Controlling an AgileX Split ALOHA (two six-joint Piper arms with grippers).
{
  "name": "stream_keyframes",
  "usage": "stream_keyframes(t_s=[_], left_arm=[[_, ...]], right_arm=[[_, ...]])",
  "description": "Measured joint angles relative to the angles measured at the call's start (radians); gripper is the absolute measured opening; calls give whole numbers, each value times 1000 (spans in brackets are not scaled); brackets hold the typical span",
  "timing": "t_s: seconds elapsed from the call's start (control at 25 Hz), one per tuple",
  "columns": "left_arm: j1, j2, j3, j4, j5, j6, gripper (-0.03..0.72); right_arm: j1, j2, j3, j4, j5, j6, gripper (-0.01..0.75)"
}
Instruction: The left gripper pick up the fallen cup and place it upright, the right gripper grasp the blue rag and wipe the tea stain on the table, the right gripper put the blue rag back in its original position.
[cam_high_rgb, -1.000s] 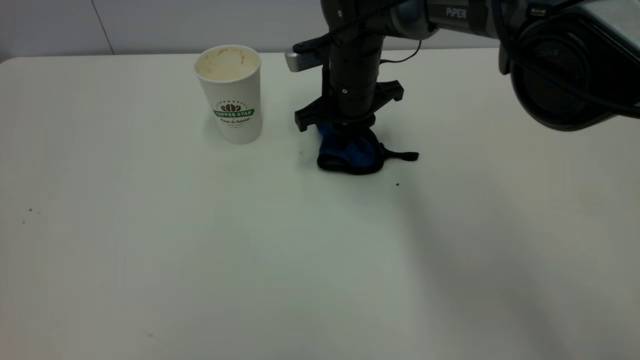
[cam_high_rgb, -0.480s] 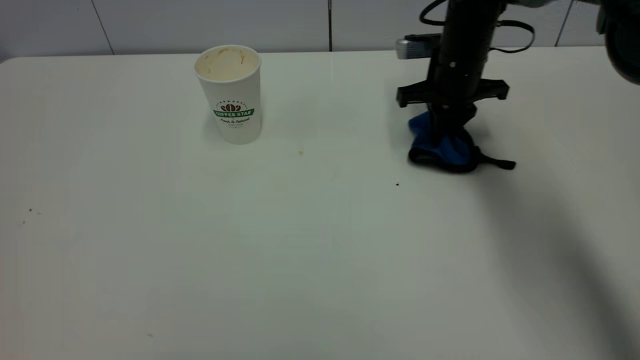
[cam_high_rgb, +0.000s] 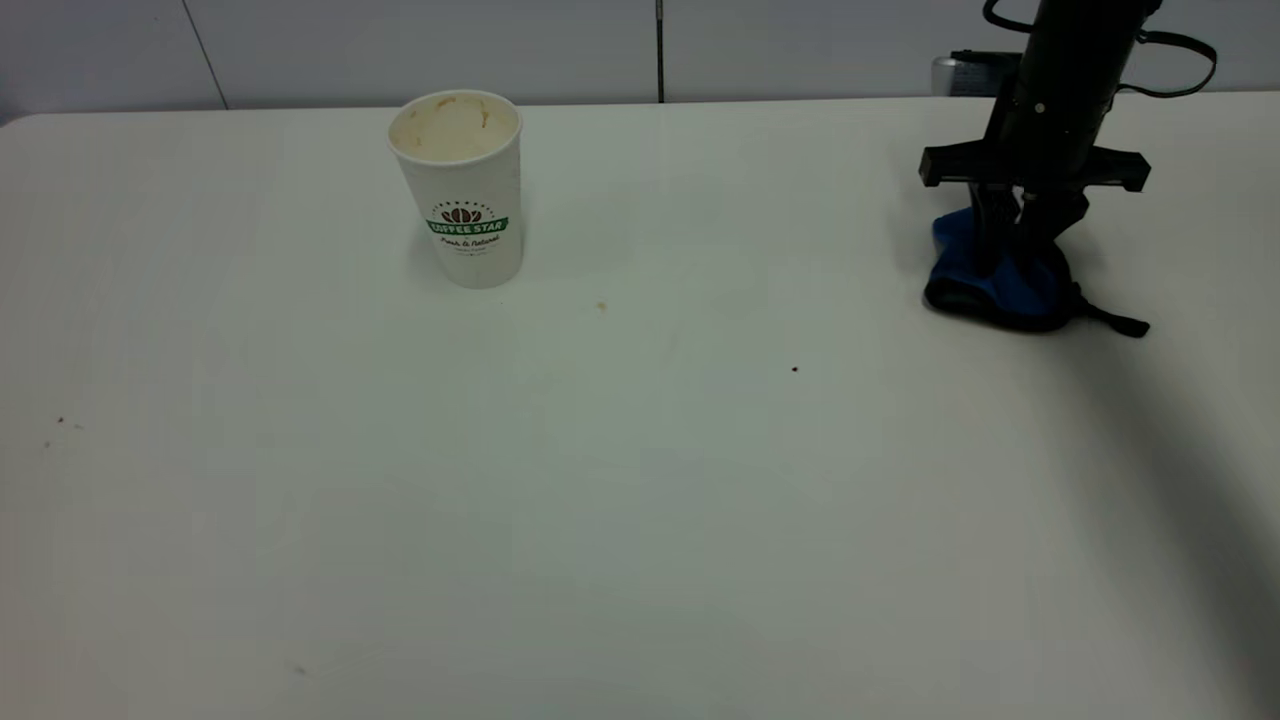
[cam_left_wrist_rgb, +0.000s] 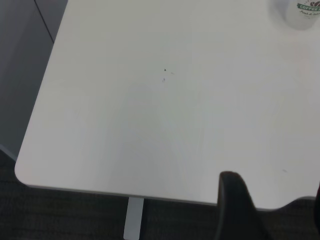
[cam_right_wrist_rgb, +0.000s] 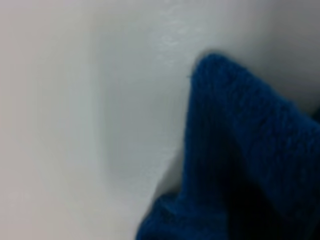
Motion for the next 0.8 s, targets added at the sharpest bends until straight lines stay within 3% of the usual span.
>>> stream_keyframes(t_s=[0.12,0.2,0.48,0.8], left_arm=[[0,0,0,0,0,0,411],[0,0,0,0,0,0,411],[0,0,0,0,0,0,411],[0,0,0,0,0,0,411]], right_arm=[[-1,-6,0,-8,1,-43,625],[-1,-19,2,0,1,-60,698],[-3,-225,107,44,2,-102,729],[1,-776,590,25,4,-138,729]])
